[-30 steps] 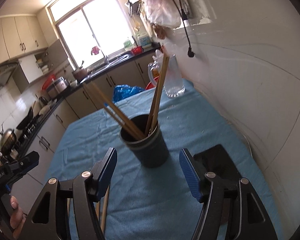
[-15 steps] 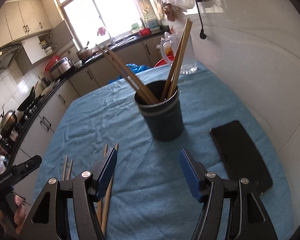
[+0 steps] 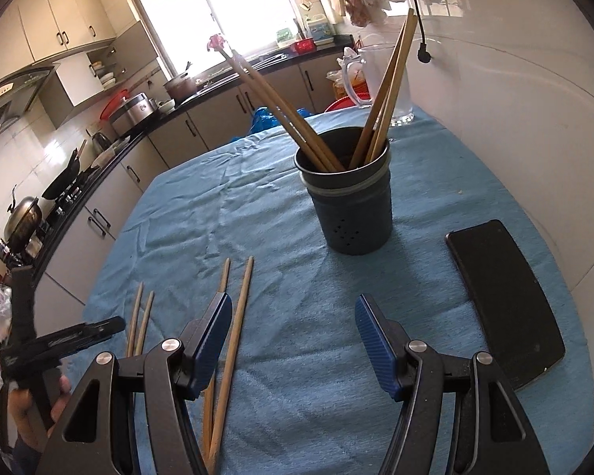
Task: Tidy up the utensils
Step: 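Move the left gripper back to the chopsticks on the towel, then close the left gripper on another chopstick and lift it upright, then carry the upright chopstick with the left gripper to the grey cup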
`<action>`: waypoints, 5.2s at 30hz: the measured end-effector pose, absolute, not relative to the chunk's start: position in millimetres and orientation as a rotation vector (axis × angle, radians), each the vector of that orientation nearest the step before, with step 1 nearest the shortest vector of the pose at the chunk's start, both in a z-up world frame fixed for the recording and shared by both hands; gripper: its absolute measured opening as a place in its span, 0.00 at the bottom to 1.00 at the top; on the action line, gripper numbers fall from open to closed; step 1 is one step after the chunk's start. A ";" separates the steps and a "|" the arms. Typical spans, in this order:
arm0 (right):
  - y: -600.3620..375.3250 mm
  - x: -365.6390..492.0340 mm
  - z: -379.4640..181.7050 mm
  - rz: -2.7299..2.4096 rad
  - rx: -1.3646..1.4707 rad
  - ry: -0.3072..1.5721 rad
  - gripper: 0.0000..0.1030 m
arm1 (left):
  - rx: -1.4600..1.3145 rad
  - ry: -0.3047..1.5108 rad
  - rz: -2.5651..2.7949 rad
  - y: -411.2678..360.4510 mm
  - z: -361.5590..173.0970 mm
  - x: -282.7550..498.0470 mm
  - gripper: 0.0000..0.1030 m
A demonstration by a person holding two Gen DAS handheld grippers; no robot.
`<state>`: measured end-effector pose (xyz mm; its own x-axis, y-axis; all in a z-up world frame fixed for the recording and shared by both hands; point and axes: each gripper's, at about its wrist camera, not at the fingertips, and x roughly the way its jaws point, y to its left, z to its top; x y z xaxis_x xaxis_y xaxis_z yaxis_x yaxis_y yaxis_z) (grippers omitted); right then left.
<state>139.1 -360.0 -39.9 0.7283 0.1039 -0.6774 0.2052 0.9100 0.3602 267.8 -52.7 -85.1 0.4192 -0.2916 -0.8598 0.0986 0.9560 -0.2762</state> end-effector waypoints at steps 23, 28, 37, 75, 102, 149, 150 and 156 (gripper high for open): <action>-292.3 235.4 -66.7 0.162 0.375 1.027 0.41 | -0.035 1.167 -0.170 -55.0 -88.3 271.0 0.09; -278.0 267.1 -85.9 0.160 0.334 1.111 0.38 | -0.039 1.171 -0.182 -54.0 -88.1 270.2 0.09; -269.2 286.3 -101.3 0.141 0.260 1.177 0.27 | -0.037 1.172 -0.185 -54.7 -89.1 272.8 0.09; -276.2 168.5 19.0 0.253 0.323 0.641 0.07 | -0.182 1.154 -0.229 -34.7 -39.1 270.7 0.48; -284.8 159.8 21.9 0.259 0.355 0.622 0.07 | -0.122 0.962 -0.229 -38.9 -10.4 247.3 0.06; -336.9 134.1 43.1 0.174 0.437 0.521 0.07 | -0.061 0.786 -0.378 -98.4 78.5 215.5 0.06; -338.2 133.5 43.1 0.173 0.438 0.521 0.07 | -0.058 0.788 -0.381 -100.5 78.3 215.2 0.06; -345.6 128.7 45.2 0.164 0.449 0.510 0.07 | -0.041 0.789 -0.401 -110.8 78.5 212.9 0.06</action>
<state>128.7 -345.6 45.2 0.8622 0.2606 -0.4345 -0.0407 0.8904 0.4533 212.9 -110.8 78.5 0.6333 -0.3655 -0.6821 0.3350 0.9241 -0.1841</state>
